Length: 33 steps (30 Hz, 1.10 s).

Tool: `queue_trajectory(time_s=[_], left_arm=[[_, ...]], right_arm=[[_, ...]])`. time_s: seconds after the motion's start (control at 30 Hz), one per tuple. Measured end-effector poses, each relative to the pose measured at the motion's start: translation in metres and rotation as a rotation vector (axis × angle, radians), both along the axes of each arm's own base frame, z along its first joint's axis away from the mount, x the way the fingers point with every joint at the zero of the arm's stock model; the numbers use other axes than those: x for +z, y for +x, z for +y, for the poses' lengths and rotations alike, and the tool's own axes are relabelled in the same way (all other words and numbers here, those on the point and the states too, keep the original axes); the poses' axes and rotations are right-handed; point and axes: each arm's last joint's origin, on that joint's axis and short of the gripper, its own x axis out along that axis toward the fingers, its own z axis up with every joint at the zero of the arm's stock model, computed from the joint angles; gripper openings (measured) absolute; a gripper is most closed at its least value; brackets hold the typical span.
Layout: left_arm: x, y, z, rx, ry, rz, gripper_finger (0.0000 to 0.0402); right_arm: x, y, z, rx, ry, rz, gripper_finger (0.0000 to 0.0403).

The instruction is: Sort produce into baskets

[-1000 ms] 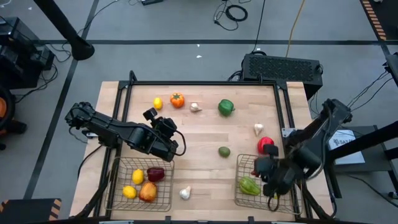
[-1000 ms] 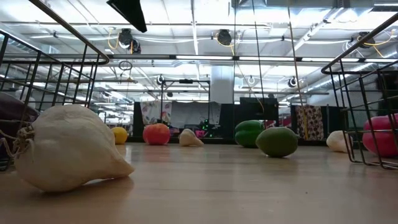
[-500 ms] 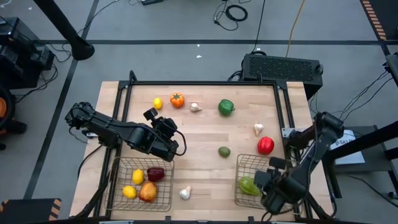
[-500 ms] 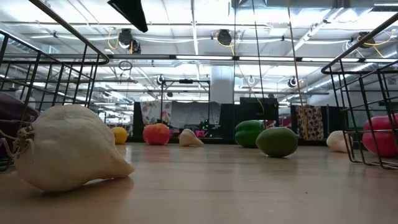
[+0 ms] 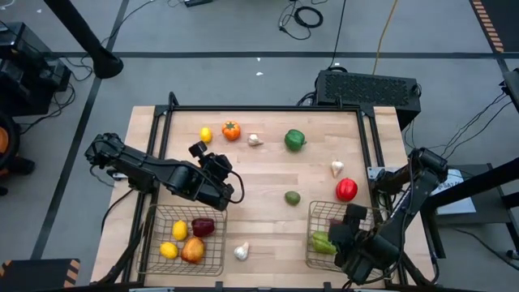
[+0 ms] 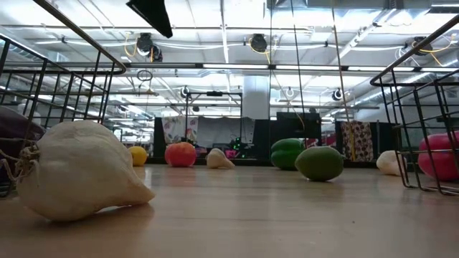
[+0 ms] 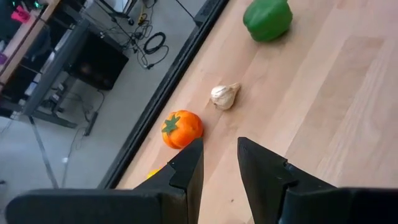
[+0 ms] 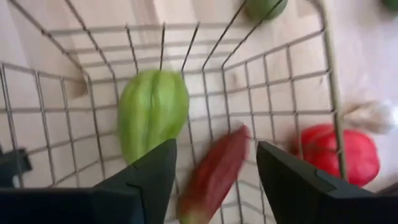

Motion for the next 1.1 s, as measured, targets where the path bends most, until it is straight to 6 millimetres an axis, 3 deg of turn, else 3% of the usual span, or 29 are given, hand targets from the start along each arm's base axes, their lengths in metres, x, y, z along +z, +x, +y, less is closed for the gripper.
queue_trajectory(time_s=[0.23,0.4,0.5,0.63,0.8,0.97,1.1], left_arm=[[-0.008,0.006,0.003,-0.052,0.135,0.027,0.0107],[-0.016,0.011,0.013,-0.026,0.138,0.027,0.0107],[-0.019,0.017,0.015,-0.031,0.053,-0.015,0.0107],[-0.025,0.025,0.007,-0.109,-0.141,-0.065,0.0107],[-0.034,0.028,-0.009,-0.211,-0.290,-0.100,0.0107],[-0.036,0.022,-0.019,-0.247,-0.290,-0.049,0.0107],[-0.039,0.013,-0.021,-0.251,-0.267,0.047,0.0107]], right_arm=[[0.014,0.002,0.001,-0.019,0.015,-0.018,0.0214],[0.046,0.004,0.002,-0.015,0.044,-0.071,0.0203],[0.068,0.009,-0.005,-0.026,-0.002,-0.155,0.0197],[0.090,0.021,-0.021,-0.045,-0.073,-0.269,0.0189],[0.102,0.043,-0.049,0.026,-0.351,-0.385,0.0180],[0.098,0.075,-0.085,0.039,-0.630,-0.380,0.0173],[0.086,0.108,-0.122,0.021,-0.706,-0.307,0.0171]])
